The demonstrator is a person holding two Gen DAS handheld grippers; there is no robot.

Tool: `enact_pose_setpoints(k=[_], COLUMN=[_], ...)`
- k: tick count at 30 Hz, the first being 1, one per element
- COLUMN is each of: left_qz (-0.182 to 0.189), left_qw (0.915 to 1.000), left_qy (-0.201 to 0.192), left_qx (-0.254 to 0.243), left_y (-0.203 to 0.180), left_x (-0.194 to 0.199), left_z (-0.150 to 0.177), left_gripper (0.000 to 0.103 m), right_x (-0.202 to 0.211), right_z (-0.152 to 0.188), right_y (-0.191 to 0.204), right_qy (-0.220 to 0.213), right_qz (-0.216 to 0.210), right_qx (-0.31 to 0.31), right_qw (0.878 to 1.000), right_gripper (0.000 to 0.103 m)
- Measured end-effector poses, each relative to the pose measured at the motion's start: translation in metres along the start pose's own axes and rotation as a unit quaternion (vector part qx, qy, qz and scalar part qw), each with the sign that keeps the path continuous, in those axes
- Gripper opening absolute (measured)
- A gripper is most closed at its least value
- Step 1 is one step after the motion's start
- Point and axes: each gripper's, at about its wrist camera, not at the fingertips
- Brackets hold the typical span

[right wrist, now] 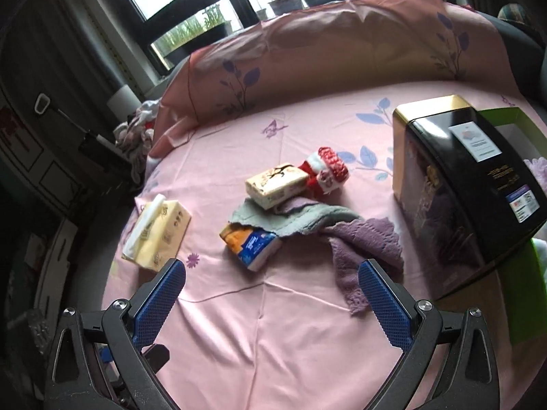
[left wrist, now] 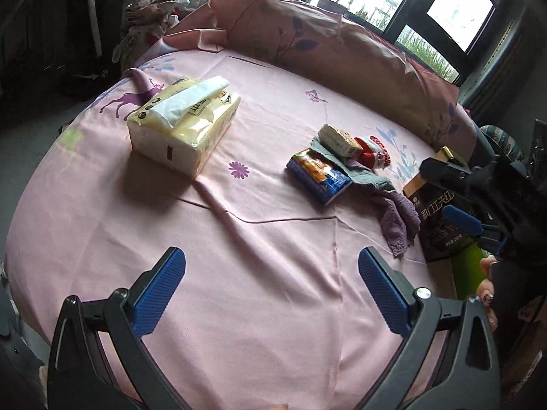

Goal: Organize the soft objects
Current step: 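Move the right tool back toward the blue Tempo tissue pack, then grasp the blue Tempo tissue pack with the right gripper and lift it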

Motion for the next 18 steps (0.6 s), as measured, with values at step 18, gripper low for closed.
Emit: enact_pose_setpoints(k=[18], left_qz=[-0.078], left_qw=[0.9961], left_qy=[-0.032], left_qx=[0.029], left_y=[0.049], left_x=[0.024], left_z=[-0.004], left_gripper=[0.101], right_x=[-0.149], right_z=[-0.025], right_y=[0.040], right_qy=[0.089], right_qz=[0.107], right_qx=[-0.085], right_qw=[0.987], right_gripper=[0.102])
Point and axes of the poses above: each gripper's, at about its wrist camera, not at the fingertips, and x roughly against the way its jaws point, y to its left, z to its underside, and after that the axes turned 1 degree about -x, right-handed
